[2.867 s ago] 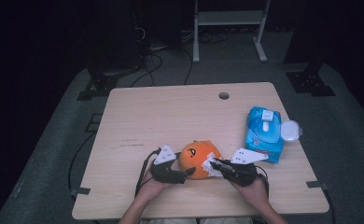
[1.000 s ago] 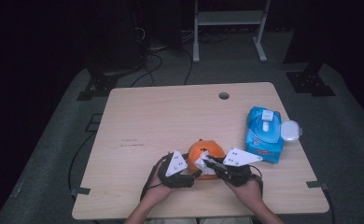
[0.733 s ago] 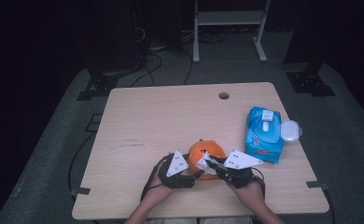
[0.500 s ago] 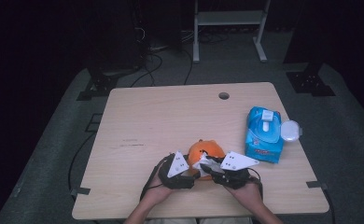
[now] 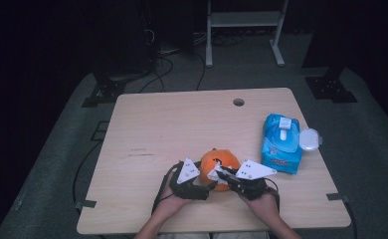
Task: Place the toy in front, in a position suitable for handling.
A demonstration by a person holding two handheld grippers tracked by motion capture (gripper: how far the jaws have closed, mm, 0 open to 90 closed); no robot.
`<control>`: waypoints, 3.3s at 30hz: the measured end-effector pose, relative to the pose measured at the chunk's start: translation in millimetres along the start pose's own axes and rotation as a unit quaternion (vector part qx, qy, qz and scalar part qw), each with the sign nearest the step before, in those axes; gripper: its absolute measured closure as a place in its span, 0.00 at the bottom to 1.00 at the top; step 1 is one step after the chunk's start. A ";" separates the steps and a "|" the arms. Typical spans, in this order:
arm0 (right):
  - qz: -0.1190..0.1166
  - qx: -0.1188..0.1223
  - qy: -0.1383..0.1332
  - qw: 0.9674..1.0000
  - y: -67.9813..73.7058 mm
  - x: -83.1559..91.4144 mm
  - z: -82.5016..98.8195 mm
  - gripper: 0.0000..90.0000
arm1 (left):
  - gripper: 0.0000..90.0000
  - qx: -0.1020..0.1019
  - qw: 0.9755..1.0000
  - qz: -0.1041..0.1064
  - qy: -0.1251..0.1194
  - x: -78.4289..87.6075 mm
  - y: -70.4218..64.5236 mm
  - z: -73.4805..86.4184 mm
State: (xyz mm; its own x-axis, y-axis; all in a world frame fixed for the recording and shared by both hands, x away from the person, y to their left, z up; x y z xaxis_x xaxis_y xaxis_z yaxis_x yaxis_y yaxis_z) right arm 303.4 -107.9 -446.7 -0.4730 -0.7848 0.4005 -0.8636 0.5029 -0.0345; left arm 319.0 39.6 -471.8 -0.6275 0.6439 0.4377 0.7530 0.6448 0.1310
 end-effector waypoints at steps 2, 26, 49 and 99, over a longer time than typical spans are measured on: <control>0.001 0.019 0.003 1.000 6.6 -2.1 -4.4 0.89 | 0.33 -0.024 1.000 -0.005 0.000 1.1 -2.2 -1.2; 0.012 -0.088 0.013 0.996 -36.2 14.6 21.3 0.89 | 0.22 0.021 0.999 0.024 -0.045 14.5 13.5 -7.5; -0.027 -0.102 0.005 0.994 -29.8 18.4 22.2 0.89 | 0.34 0.042 0.999 0.021 -0.005 13.7 25.4 10.2; -0.034 -0.092 -0.020 0.995 -18.8 9.8 8.1 0.88 | 0.33 -0.029 0.999 0.028 -0.001 12.1 -4.9 0.4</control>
State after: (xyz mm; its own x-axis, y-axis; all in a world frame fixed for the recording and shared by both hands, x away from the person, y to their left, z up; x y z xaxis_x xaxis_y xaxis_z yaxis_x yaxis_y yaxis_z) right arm 313.6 -128.0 -449.5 -0.4249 -0.8308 0.3596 -0.8488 0.5036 0.1607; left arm 307.6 44.5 -467.6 -0.5842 0.6798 0.4434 0.7975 0.5821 0.1584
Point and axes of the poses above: each handheld gripper's, and its own axes: x roughly backward along the jaws, z roughly out of its underside, y roughly to its left, the point moved 5 cm from there along -x, roughly forward along the jaws, and after that the axes turned 7 degrees about -z, right-handed, at the moved point
